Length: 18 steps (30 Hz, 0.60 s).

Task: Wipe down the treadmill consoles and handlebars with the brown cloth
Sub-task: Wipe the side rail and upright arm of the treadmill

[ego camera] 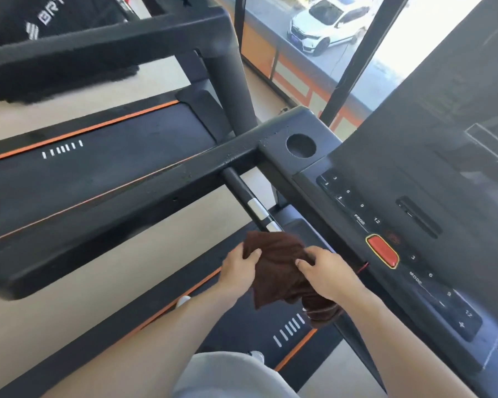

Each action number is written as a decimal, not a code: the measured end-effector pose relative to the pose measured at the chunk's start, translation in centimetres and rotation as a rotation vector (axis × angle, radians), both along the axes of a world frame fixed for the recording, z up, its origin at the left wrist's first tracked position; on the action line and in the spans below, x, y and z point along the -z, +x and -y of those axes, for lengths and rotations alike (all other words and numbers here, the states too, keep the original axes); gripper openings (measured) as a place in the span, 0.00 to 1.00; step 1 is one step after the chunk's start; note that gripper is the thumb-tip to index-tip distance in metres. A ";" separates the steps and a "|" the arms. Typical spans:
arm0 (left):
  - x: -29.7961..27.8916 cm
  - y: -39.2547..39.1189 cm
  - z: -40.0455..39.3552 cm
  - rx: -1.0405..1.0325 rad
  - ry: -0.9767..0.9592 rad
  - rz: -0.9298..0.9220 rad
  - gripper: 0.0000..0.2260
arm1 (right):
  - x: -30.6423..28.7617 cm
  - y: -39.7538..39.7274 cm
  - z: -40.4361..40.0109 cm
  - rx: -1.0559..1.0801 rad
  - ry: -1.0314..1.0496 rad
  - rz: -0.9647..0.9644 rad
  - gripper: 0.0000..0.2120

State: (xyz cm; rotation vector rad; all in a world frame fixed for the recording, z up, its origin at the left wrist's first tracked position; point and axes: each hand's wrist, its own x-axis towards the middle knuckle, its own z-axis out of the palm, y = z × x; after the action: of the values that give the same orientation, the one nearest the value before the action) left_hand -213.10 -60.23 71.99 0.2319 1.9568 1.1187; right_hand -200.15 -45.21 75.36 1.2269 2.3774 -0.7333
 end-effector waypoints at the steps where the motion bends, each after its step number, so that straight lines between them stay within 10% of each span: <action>1: 0.3 -0.8 0.9 -0.051 0.013 0.006 0.15 | 0.2 -0.4 0.6 0.026 0.072 -0.052 0.15; 7: 1.0 -2.2 5.2 -0.293 0.131 0.034 0.12 | 0.6 -2.8 3.8 -0.052 0.199 -0.306 0.28; 12: -1.6 -1.2 10.2 -0.549 0.208 -0.156 0.07 | 0.9 -6.2 6.5 -0.465 0.343 -0.294 0.11; 18: -3.7 -1.1 19.1 -0.784 0.188 -0.374 0.04 | 1.4 -9.9 13.7 -0.498 -0.337 -0.099 0.19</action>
State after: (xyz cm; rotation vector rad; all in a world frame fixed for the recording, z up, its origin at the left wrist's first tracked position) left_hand -214.24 -79.33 75.71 -0.2815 2.3485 1.8695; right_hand -210.09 -58.94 73.95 0.4455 2.3622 -0.9813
